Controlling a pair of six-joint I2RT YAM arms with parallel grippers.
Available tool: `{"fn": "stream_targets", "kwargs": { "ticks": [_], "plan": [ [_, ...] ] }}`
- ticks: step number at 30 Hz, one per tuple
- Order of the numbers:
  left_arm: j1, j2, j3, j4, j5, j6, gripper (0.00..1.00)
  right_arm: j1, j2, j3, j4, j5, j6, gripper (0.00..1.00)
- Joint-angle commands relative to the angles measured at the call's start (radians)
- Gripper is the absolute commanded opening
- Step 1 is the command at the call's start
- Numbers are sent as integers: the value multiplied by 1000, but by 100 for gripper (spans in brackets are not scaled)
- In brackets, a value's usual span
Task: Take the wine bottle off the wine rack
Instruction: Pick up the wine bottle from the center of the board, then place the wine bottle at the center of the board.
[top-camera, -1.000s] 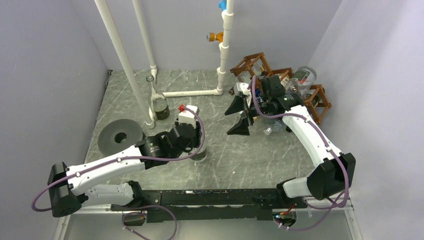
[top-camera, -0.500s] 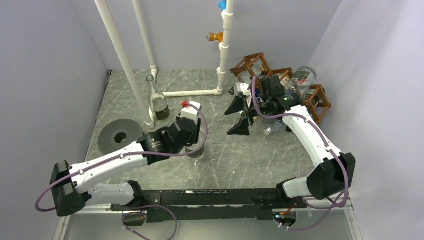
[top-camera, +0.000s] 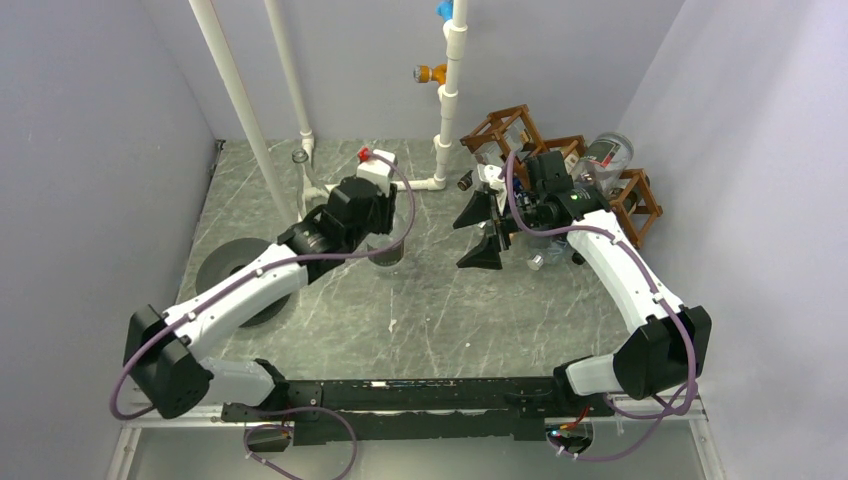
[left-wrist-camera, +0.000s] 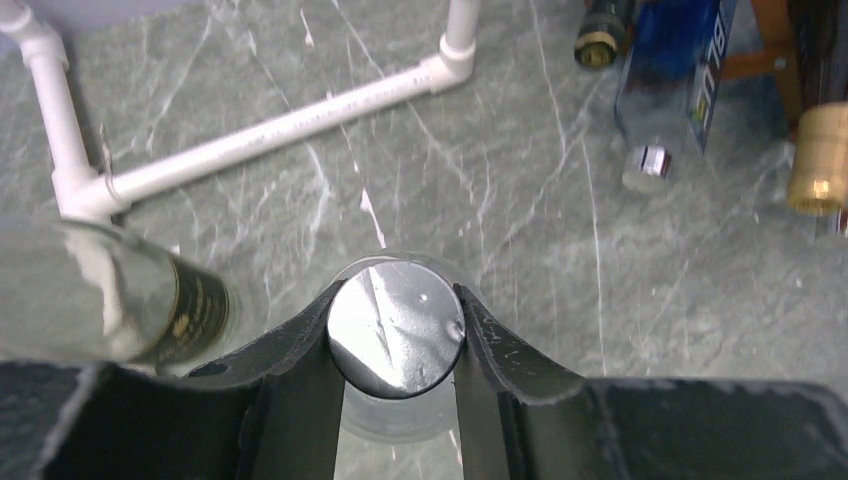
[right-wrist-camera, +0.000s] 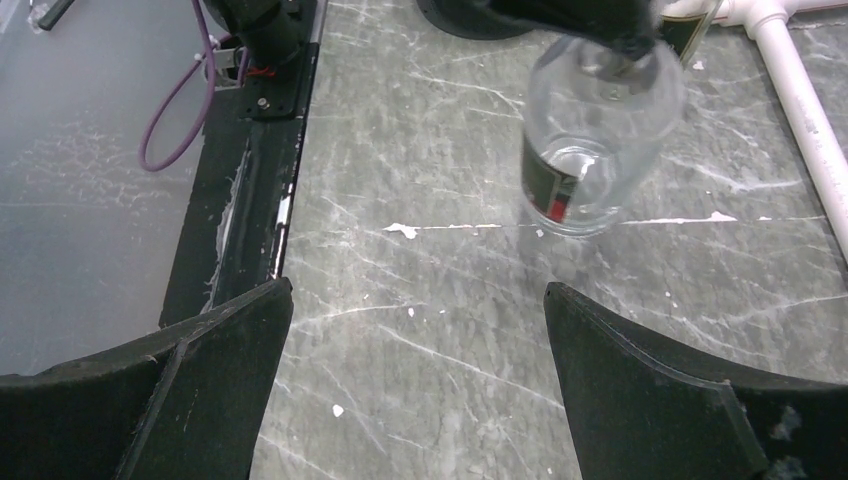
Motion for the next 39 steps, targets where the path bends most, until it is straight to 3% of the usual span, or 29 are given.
{"fn": "stream_targets", "kwargs": {
  "ticks": [1, 12, 26, 39],
  "plan": [
    [79, 38, 153, 311, 91, 73, 0, -4, -21, -7, 9, -45, -37, 100],
    [218, 266, 362, 432, 108, 197, 0, -12, -29, -9, -4, -51, -53, 100],
    [318, 561, 629, 493, 22, 184, 0, -12, -21, -5, -26, -53, -77, 100],
    [364, 699, 771, 530, -87, 190, 0, -12, 4, -4, -61, -45, -120, 100]
  ]
}}
